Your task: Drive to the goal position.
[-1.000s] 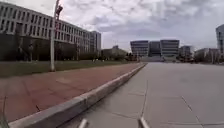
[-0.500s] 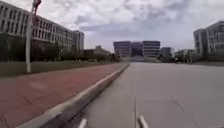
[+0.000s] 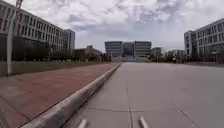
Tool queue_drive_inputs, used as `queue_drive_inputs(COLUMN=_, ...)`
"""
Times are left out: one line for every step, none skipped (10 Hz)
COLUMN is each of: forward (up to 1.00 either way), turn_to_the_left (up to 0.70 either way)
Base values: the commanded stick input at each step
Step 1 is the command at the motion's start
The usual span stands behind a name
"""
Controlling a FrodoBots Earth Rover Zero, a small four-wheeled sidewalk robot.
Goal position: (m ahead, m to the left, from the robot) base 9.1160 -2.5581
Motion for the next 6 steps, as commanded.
queue_drive_inputs(forward=0.7, turn_to_the_left=0.0)
queue_drive_inputs(forward=0.7, turn_to_the_left=0.0)
queue_drive_inputs(forward=0.7, turn_to_the_left=0.0)
queue_drive_inputs(forward=0.7, turn_to_the_left=0.0)
queue_drive_inputs(forward=0.7, turn_to_the_left=0.0)
queue_drive_inputs(forward=0.7, turn_to_the_left=0.0)
